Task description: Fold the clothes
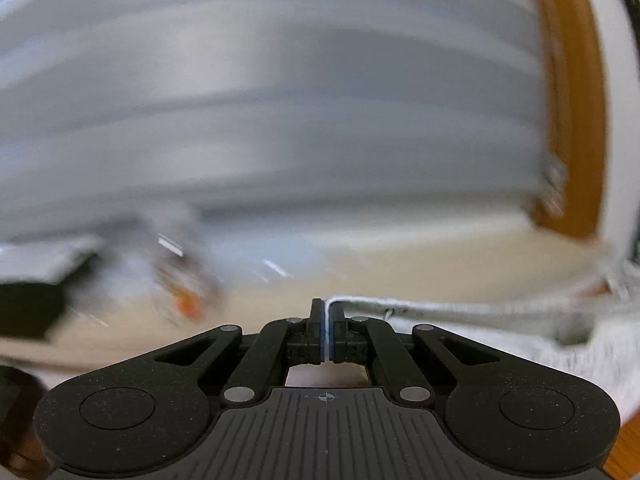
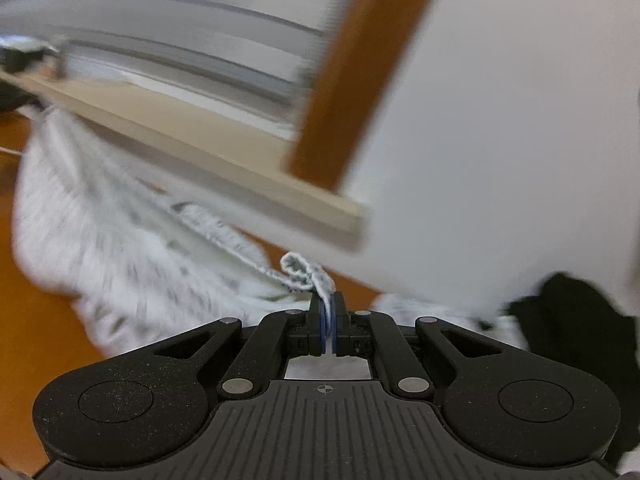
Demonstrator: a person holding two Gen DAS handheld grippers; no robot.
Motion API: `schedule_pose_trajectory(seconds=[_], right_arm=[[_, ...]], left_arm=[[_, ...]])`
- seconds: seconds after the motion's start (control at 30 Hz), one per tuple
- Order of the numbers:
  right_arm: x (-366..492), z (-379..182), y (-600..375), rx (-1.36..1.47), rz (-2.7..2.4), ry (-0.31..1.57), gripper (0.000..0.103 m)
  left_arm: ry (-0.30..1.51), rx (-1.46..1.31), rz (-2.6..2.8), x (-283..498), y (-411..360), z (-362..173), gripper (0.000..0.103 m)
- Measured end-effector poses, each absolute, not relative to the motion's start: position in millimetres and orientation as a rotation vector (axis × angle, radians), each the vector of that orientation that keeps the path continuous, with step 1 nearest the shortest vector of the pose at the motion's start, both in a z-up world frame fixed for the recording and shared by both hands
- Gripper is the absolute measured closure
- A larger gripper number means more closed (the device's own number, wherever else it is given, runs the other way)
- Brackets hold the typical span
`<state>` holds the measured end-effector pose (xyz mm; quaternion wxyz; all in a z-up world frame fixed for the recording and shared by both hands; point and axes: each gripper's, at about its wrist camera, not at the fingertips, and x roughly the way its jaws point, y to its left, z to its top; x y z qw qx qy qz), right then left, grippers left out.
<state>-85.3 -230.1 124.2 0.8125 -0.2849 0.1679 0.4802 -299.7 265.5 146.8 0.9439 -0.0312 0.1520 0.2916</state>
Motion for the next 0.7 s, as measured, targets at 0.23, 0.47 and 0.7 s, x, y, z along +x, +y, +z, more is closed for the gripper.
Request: schedule_pose_trajectory(seconds=[0.23, 0.47, 0.7], right_arm=[[-147.8, 99.2, -172.1, -0.661, 1.265, 0.408, 0.098], [-161.2, 82.6, -134.4, -0.616, 1.34, 0.438, 0.098], [-161.4, 82.7, -127.7, -0.54, 1.342, 0.45, 0.098]], left_arm=[[0.423, -0.074, 0.606, -316.5, 280.7, 131.0, 0.078], [0.477, -0.09, 0.561, -331.6, 253.4, 96.3, 0.048], [0.425, -0.102, 0.462, -332.1, 189.0, 88.0, 0.037]])
